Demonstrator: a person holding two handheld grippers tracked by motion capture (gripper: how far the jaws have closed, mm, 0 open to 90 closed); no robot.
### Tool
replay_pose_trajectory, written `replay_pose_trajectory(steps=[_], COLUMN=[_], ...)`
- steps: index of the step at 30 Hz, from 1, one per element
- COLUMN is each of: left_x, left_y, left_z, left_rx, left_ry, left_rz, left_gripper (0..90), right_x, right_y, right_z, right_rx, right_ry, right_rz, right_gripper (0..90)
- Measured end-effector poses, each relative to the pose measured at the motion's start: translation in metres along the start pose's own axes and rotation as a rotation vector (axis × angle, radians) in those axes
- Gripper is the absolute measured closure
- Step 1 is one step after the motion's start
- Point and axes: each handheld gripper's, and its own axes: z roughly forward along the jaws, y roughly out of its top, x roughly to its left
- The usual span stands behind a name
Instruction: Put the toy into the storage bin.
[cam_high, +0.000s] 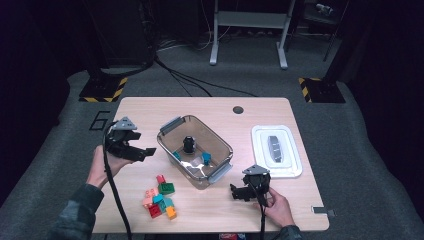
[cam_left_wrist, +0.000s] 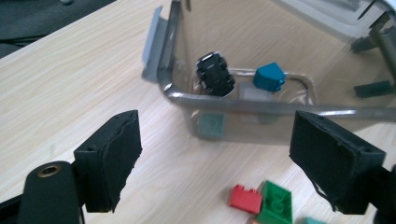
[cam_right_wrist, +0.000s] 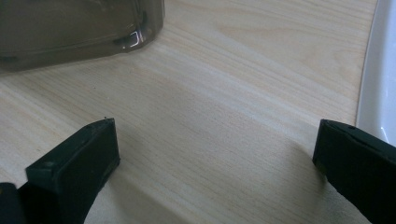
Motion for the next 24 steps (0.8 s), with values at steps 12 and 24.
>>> replay_pose_trajectory(steps=[12, 24], left_x=[-0.001, -0.014], left_y=[-0.049, -0.084], left_z=[0.002, 0.009], left_rx=[-0.038, -0.014], left_ry=[0.015, 0.022], left_rz=[-0.078, -0.113], left_gripper=[8.9, 6.6], right_x=[-0.001, -0.003], right_y=[0.0, 0.001], right_z=[0.0, 0.001], right_rx=[-0.001, 0.002], right_ry=[0.009, 0.015], right_rz=[-0.008, -0.029], right_gripper=[0.0, 0.0])
